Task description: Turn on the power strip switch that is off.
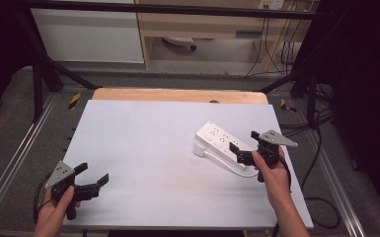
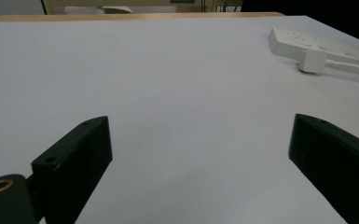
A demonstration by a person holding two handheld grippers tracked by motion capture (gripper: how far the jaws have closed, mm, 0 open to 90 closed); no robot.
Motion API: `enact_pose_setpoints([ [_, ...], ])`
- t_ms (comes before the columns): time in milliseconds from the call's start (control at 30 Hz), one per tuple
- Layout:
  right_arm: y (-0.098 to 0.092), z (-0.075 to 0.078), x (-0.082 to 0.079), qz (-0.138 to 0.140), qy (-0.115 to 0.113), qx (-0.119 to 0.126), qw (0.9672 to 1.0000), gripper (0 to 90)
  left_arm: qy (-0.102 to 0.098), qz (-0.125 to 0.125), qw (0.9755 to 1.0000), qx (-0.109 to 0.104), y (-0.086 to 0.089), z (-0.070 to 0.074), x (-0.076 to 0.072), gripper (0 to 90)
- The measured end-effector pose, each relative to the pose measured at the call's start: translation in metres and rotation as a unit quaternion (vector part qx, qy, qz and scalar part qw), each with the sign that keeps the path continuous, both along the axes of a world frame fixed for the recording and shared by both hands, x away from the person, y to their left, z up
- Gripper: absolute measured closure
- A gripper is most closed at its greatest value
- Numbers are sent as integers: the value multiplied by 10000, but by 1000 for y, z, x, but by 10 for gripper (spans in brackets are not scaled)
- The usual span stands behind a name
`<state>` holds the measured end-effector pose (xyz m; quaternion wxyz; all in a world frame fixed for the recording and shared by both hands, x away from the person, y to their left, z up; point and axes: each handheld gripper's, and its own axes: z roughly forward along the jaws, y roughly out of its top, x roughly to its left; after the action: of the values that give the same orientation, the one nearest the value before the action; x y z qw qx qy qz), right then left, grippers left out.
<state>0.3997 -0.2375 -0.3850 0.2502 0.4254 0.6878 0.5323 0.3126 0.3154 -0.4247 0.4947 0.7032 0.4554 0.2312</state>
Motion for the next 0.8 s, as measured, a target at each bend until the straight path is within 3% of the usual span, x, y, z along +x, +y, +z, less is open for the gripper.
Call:
enact_pose_setpoints([
  [467,12,2,6,-128,21,111,9999,25,5,-8,10000,25,0,0,-1,60],
  [800,29,-1,19,-239,78,146,9996,24,-5,-15,10000,27,0,0,-1,60],
])
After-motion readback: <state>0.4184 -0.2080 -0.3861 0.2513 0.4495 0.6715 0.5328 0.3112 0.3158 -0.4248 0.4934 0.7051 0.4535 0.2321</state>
